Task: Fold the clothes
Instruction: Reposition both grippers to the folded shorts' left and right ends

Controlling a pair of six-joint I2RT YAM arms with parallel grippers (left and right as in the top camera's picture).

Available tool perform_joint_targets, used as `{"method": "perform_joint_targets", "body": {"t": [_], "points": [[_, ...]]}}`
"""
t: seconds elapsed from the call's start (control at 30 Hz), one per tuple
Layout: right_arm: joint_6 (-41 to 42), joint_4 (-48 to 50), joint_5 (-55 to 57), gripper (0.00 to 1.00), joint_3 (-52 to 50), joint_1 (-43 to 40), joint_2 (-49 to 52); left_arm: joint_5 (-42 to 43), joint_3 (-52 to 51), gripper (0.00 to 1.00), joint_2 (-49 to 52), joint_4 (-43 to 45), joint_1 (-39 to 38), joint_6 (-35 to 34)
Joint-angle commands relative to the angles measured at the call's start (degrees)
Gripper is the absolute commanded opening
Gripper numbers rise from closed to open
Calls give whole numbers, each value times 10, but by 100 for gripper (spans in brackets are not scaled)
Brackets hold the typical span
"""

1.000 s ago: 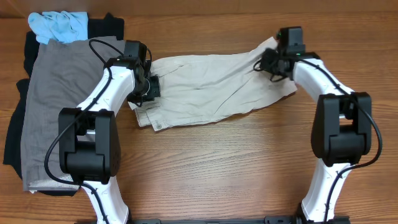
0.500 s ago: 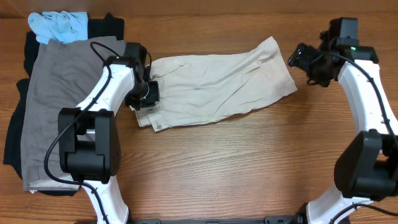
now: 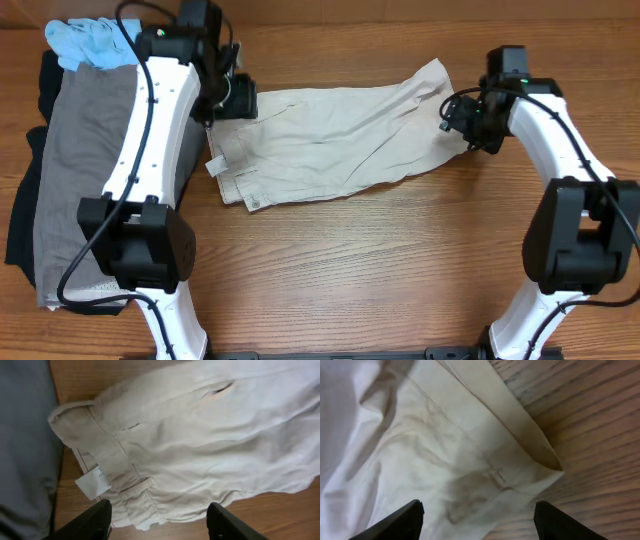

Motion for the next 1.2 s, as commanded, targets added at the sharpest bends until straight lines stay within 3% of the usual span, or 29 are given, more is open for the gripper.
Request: {"method": "perform_joint_targets", "body": {"t": [0.0,0.27,0.37,0.47,0.5,0.63,0.73,0.83,0.87,0.9,0.93,1.17], "points": [[13,12,53,75,-5,18,22,-25,45,65,-1,-20,-8,17],[28,42,128,86,-5,44,64,-54,55,63,-1,-47,-13,17],[28,50,133,86,-5,44,71,-55,55,63,-1,-49,-13,17],[29,53,151,53,-5,44,82,-54,55,64,-1,-48,-14,16],[29,54,154,48,-5,44,87,-54,55,65,-1,-48,-14,16],[29,57,146,45,-5,44,115,-53,54,70,0,-49,-16,10],[27,56,120,53,-5,46,138,-53,54,70,0,-49,-22,8],[28,46,110,53,-5,45,147,-53,54,71,0,-49,-27,5],[28,42,110,45,-5,44,147,-53,54,71,0,-49,-29,4],[28,37,110,30,-5,41,147,-53,54,71,0,-49,-31,4],[28,24,110,4,-1,33,147,-53,54,71,0,-48,-33,4],[57,-34,103,4,1,-42,146,-53,54,73,0,-48,-42,4]]}}
